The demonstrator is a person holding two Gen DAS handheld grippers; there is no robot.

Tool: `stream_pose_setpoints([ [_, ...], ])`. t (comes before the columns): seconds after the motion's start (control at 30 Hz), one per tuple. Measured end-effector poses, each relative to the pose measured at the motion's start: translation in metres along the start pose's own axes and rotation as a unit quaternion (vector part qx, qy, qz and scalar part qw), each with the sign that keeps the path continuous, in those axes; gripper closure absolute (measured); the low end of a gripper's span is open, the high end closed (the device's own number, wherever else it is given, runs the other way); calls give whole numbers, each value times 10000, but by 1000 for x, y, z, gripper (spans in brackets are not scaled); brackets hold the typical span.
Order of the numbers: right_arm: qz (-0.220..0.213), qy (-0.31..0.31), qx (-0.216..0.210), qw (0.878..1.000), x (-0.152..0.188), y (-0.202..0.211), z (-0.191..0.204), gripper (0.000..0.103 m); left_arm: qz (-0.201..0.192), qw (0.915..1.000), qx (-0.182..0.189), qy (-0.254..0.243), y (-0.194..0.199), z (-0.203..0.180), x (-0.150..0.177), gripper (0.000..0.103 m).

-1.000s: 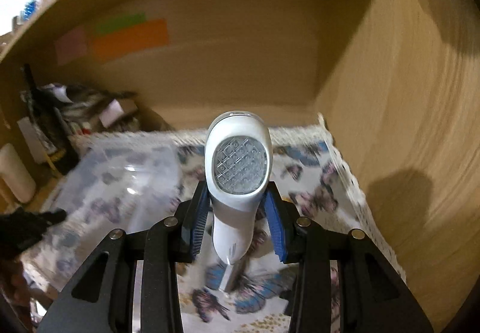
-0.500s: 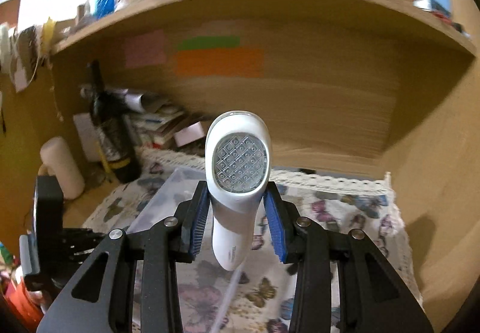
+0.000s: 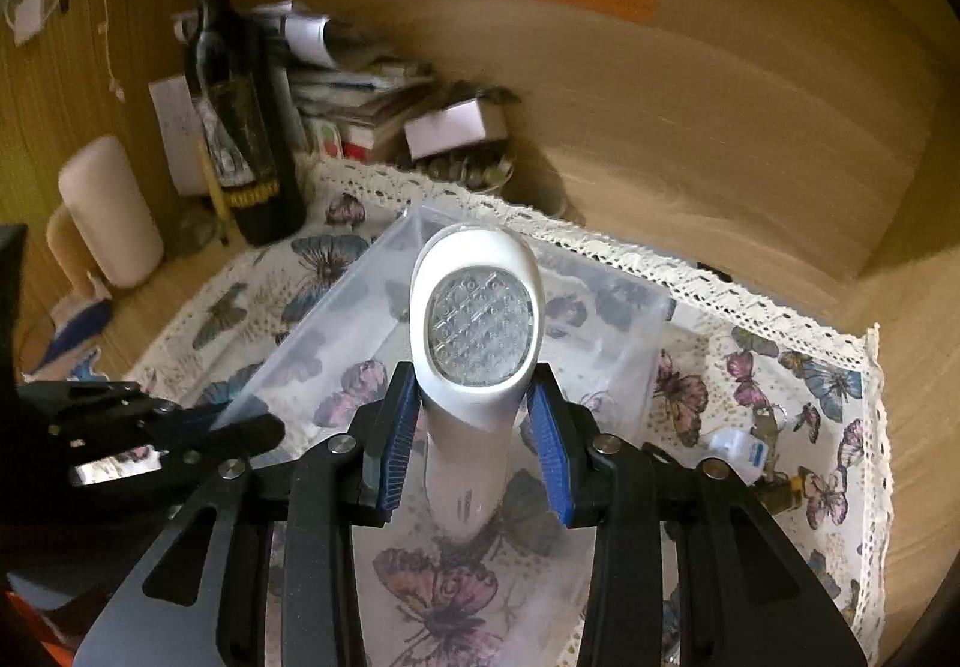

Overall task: Organize rigid objects
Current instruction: 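Lower the white massager into the clear box and open the right tool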

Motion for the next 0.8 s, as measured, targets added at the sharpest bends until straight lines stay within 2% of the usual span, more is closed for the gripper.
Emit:
stream_pose_setpoints([
  [0.27, 561, 252, -140, 9980, 6, -22, 8, 69, 11, 10000, 9, -23, 0, 0, 1, 94],
  [0.47, 790, 383, -154, 9960, 11, -31, 16, 69, 14, 10000, 6, -38, 0, 0, 1, 94],
  [0.7, 539, 303, -71, 9981, 4, -20, 11, 68, -1, 10000, -13, -64, 0, -1, 1, 94],
  [0.8, 348, 212, 12, 9992, 1, -8, 5, 63, 3, 10000, -10, -59, 0, -1, 1, 94],
])
Point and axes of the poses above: each gripper's, at about its wrist camera, not at the fingertips, and y roughly against the way its jaws point, z to its left, x to its underside, the point moved 7 cm from there along -y, roughly the way its jaws point, and after that the axes turned 3 degrees about x, right-handed, at the moved point
